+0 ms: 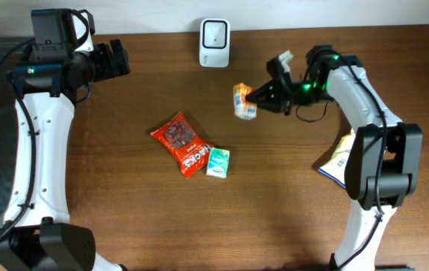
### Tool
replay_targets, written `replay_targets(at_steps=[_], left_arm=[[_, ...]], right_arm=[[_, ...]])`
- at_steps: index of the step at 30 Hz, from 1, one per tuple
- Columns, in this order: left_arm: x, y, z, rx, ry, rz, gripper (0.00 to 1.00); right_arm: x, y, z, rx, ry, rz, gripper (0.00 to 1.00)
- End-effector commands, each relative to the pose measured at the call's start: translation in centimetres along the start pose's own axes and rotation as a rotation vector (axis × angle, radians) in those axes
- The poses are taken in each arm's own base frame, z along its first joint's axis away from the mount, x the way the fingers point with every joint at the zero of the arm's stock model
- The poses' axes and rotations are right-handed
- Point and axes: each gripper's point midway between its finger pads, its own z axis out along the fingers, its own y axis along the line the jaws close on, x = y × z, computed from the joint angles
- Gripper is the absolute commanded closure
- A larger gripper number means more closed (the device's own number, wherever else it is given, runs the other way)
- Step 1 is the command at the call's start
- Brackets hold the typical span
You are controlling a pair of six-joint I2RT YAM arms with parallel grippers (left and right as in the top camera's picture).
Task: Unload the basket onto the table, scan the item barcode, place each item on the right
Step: 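Lift the orange box and hold it over the white scanner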
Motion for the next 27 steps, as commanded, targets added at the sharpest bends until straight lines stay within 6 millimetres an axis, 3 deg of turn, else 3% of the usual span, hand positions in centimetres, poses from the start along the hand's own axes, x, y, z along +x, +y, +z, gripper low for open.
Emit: replay_targets(at_steps=[1,10,12,14,16,17,20,21,24,27], left_arm=[[0.0,0.0,0.2,-0.003,0.001,0.017,0.01],[0.0,0.0,0.2,-0.003,0.001,0.017,0.01],[0.0,0.0,0.2,-0.003,0.001,0.017,0.01],[0.0,0.0,0.2,-0.003,0.001,0.017,0.01],[0.0,0.0,0.2,-0.003,0.001,0.017,0.01],[0.0,0.0,0.2,-0.003,0.001,0.017,0.01],[0.0,0.0,0.2,-0.003,0.001,0.017,0.01],[0.0,0.0,0.2,-0.004,0.001,0.017,0.01],[0.0,0.0,0.2,-0.003,0.001,0.017,0.01],[0.0,0.0,0.2,-0.003,0.001,0.017,0.01]], right_arm=[[-1.2,5.0,-0.9,-0.084,-0.021,-0.047,0.96],[-2.9,15.0,-1.2,-0.085,-0.021,-0.290,0.96],[-2.8,15.9,-0.8,-0.083,-0.014,-0.326,0.96],[-2.9,15.5,-0.2,-0.042,-0.015,-0.336,0.96],[-3.6,13.4,0.8,0.106,-0.040,-0.342,0.96],[-4.1,11.8,1.2,0.207,-0.057,-0.340,0.96],[-6.2,4.5,1.4,0.755,-0.136,-0.358,0.96],[-6.6,3.4,1.3,0.877,-0.155,-0.384,0.96],[-8.2,2.6,1.3,1.164,-0.237,-0.493,0.96],[-10.3,4.0,0.8,1.355,-0.345,-0.635,0.96]])
